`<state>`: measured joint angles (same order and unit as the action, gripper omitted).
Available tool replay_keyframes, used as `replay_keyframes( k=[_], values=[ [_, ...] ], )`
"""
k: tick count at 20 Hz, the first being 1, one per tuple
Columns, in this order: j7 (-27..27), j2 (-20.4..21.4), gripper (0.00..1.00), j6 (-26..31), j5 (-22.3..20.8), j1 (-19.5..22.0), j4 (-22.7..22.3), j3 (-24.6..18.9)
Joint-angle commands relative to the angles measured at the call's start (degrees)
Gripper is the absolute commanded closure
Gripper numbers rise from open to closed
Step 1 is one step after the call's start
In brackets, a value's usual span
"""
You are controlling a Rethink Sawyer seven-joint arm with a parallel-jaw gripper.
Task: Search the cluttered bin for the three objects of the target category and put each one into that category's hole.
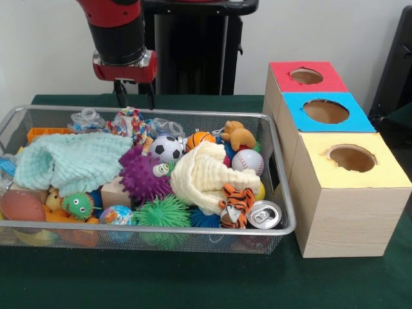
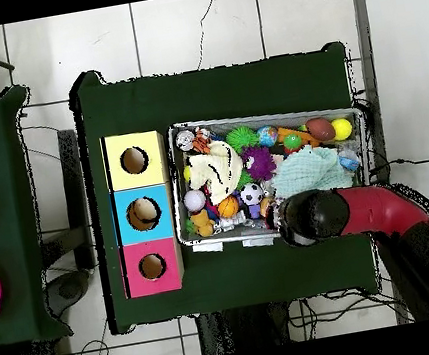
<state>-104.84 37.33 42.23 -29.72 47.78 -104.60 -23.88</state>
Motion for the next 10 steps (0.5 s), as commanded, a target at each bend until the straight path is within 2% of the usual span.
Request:
replay_keyframes(
  k=[1,10],
  values=[
    [15.43,-4.12,0.0,3.8,-4.29,1.32,5.23,-4.94],
    [14.66,-6.61,0.0,1.83,-6.37,2.12,6.19,-5.21]
  ],
)
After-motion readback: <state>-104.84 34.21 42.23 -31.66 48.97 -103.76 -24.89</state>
